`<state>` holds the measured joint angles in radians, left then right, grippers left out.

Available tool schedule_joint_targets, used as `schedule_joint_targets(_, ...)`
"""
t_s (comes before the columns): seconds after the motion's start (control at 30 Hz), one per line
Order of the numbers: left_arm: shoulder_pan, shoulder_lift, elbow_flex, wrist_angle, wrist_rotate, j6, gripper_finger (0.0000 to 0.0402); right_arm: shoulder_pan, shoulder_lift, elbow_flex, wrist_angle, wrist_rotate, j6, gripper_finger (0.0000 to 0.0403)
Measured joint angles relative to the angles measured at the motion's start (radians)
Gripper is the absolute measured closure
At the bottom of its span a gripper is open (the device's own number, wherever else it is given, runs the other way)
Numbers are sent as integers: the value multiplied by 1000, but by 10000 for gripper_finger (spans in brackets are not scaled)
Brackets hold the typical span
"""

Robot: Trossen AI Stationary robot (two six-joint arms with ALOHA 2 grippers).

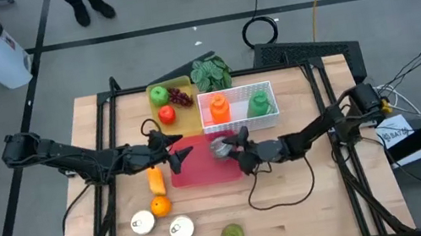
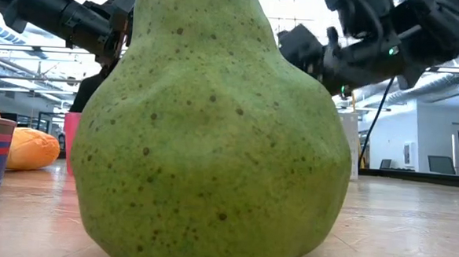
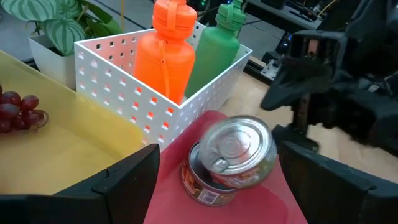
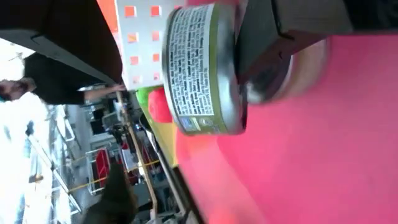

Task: Pick & Place Food Item
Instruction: Put the green tuna can in the pink bin, then put the mango in the yellow bin

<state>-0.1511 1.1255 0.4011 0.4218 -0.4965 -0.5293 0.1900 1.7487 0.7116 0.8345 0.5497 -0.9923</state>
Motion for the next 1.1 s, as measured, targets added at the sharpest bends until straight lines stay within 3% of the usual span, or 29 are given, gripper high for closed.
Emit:
schedule_joint_targets(0.33, 0, 0, 0, 0, 1, -6, 62, 38, -74, 0, -109, -13, 337, 117)
schedule_joint_targets(0.53, 0, 0, 0, 0, 1, -6, 62, 33, -74, 0, -136, -129, 477, 118)
schedule_joint_targets(0.7, 0, 0, 0, 0, 1, -6, 62, 25, -73, 0, -137, -213, 535, 119)
schedule_joint_targets(1.1, 0, 0, 0, 0, -1, 6, 62, 26, -73, 0, -126, -212, 540, 119)
